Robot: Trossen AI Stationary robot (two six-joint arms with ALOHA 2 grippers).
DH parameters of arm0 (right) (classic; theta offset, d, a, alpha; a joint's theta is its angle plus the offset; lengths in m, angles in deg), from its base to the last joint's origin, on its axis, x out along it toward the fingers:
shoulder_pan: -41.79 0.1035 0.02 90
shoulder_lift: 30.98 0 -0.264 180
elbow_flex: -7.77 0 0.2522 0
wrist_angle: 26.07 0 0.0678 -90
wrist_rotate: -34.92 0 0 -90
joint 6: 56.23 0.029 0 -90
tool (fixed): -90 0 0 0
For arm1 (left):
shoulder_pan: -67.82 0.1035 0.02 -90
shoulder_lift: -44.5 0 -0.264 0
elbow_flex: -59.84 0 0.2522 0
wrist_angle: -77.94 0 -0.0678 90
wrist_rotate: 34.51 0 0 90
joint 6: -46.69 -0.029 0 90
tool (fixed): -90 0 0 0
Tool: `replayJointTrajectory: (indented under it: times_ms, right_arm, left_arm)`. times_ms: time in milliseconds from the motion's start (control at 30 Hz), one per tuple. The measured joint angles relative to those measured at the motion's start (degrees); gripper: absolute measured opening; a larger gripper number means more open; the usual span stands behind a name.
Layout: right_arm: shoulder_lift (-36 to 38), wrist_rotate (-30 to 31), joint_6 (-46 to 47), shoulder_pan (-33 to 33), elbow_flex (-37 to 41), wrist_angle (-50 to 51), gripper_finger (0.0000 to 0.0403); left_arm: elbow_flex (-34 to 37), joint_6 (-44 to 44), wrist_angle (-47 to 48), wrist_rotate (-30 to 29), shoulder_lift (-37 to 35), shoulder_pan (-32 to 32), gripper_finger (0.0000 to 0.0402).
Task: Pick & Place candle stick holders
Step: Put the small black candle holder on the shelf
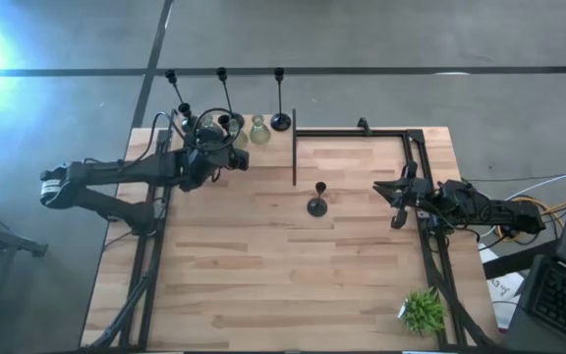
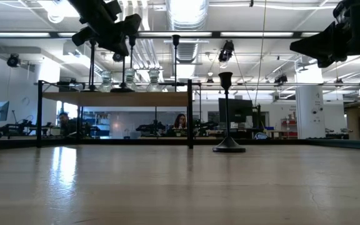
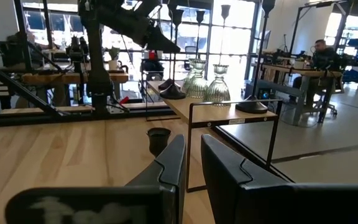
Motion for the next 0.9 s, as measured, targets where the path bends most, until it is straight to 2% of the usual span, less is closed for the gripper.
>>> replayJointTrajectory:
  times_ms: [300, 500, 900]
  right_arm:
    - [0.0, 0.0, 0.0, 0.0, 0.1, 0.0, 0.0043]
    - [0.0, 0.0, 0.0, 0.0, 0.1, 0.0, 0.0043]
    - [0.0, 0.0, 0.0, 0.0, 0.2, 0.0, 0.0043]
  left_arm:
    - [0.0, -0.6, 0.0, -0.1, 0.0, 0.0, 0.0018]
    - [0.0, -0.8, 0.3, -0.4, 0.0, 0.1, 0.0043]
    - [0.1, -1.8, 0.2, -0.2, 0.0, 0.1, 0.0051]
